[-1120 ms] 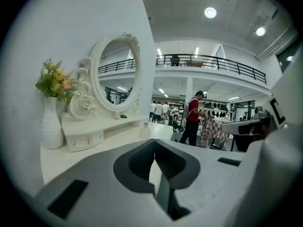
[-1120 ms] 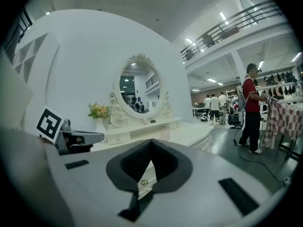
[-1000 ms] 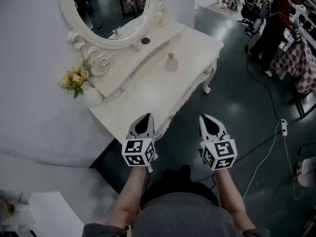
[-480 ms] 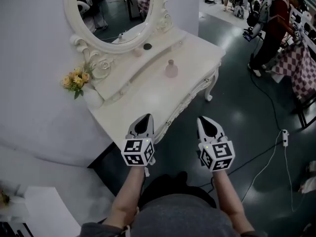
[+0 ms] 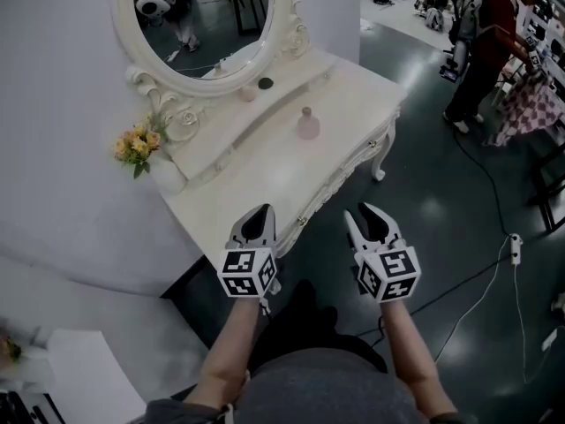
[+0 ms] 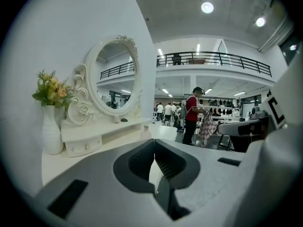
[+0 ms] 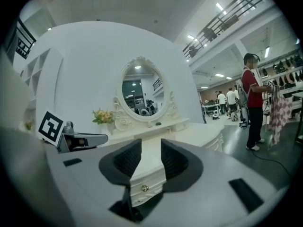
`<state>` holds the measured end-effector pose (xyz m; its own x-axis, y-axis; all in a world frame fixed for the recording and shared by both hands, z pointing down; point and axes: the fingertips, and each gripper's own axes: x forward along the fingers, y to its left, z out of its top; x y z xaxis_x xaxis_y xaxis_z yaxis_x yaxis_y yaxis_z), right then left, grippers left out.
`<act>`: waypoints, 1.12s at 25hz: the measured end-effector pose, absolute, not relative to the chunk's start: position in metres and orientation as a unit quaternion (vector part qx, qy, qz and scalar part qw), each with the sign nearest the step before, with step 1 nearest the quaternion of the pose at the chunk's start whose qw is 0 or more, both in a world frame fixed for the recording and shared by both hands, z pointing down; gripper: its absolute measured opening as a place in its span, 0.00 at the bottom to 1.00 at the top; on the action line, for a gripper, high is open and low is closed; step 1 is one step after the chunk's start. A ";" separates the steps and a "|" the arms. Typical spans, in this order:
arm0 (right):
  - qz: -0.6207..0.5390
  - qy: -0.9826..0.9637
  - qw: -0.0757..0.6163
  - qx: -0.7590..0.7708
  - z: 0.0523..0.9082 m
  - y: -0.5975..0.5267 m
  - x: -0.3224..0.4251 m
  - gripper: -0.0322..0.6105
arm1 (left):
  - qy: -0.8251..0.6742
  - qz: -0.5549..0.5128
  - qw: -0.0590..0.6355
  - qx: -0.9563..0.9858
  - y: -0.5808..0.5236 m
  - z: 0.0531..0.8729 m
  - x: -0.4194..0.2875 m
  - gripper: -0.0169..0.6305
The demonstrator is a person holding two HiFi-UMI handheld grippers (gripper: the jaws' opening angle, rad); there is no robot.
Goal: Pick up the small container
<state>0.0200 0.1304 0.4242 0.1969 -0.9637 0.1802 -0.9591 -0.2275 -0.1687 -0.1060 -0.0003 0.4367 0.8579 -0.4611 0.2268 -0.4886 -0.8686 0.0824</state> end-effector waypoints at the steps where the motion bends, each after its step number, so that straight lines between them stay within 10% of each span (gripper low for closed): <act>1: -0.125 0.623 0.010 -0.772 0.425 0.128 0.021 0.26 | -0.248 0.102 0.068 0.961 -0.002 0.437 -0.105 0.04; 28: -0.164 0.640 -0.016 -0.750 0.457 -0.047 0.131 0.36 | -0.255 0.128 0.102 0.953 -0.162 0.473 0.014 0.04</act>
<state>0.1307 -0.0473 0.4573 0.1264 -0.9556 0.2663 -0.9659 -0.1798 -0.1865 0.0138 -0.1617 0.4734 0.8376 -0.4590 0.2962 -0.5113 -0.8496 0.1293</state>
